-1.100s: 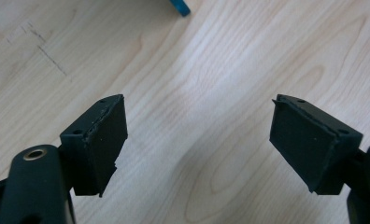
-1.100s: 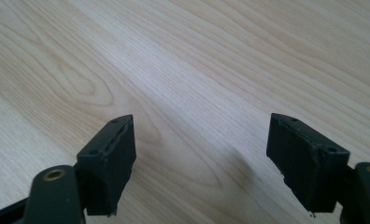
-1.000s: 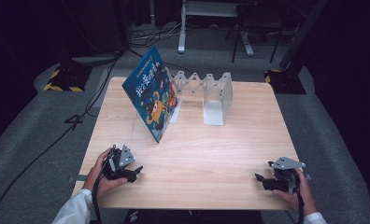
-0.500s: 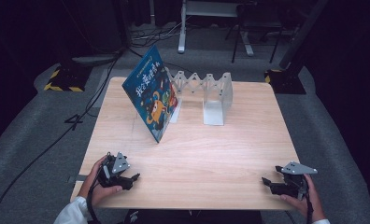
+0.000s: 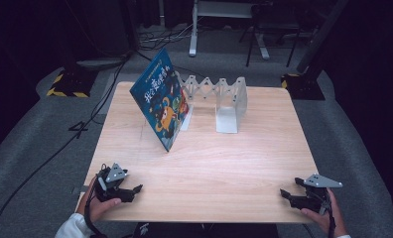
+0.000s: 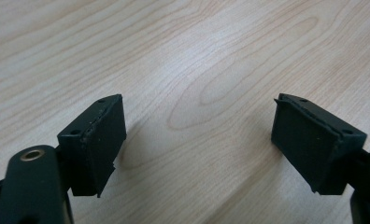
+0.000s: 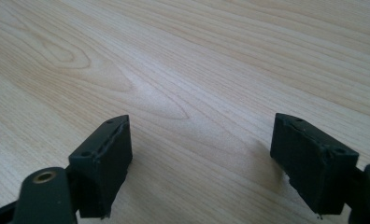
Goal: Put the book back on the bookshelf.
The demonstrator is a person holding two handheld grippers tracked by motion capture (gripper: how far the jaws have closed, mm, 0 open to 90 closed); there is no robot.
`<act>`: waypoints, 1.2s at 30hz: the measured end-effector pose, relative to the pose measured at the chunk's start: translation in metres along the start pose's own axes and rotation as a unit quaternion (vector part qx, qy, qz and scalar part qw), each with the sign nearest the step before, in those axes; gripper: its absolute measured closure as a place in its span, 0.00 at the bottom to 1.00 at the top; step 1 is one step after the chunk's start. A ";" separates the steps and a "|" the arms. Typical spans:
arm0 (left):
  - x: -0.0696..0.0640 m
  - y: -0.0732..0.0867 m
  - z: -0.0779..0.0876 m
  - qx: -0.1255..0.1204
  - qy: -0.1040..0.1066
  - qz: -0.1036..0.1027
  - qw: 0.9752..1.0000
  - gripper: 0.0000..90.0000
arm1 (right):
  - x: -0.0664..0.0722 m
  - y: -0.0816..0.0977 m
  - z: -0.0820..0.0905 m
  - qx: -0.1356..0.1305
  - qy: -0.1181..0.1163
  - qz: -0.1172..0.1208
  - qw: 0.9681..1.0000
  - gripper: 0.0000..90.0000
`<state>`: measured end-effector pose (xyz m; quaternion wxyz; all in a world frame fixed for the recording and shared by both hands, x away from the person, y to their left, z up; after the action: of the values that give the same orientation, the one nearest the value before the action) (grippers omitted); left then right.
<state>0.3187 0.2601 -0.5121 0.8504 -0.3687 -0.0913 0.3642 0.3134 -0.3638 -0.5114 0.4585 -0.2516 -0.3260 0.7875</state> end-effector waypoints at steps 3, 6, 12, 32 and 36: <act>0.001 0.001 0.001 0.000 -0.002 -0.005 1.000 0.20 | 0.000 0.000 0.000 0.000 0.001 0.000 1.000 0.24; 0.001 0.002 0.002 0.001 0.001 -0.005 1.000 0.20 | 0.000 0.000 0.000 -0.001 0.002 0.000 1.000 0.23; 0.001 0.002 0.002 0.002 0.000 -0.002 1.000 0.19 | 0.000 0.000 0.000 0.000 0.003 -0.002 1.000 0.24; 0.002 0.002 0.002 0.002 -0.003 -0.004 1.000 0.19 | 0.000 0.000 0.000 0.000 0.002 -0.003 1.000 0.24; 0.002 0.002 0.002 0.001 -0.002 -0.004 1.000 0.19 | 0.000 0.000 0.000 -0.001 0.002 -0.002 1.000 0.24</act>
<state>0.3181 0.2636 -0.5123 0.8519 -0.3663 -0.0942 0.3622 0.3136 -0.3636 -0.5115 0.4605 -0.2527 -0.3261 0.7860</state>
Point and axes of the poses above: each handheld gripper's, and its own axes: z roughly backward along the jaws, y roughly out of its underside, x roughly to its left, the point moved 1 cm from there along -z, roughly forward along the jaws, and after that the axes turned 8 degrees about y, right-handed, at the moved point
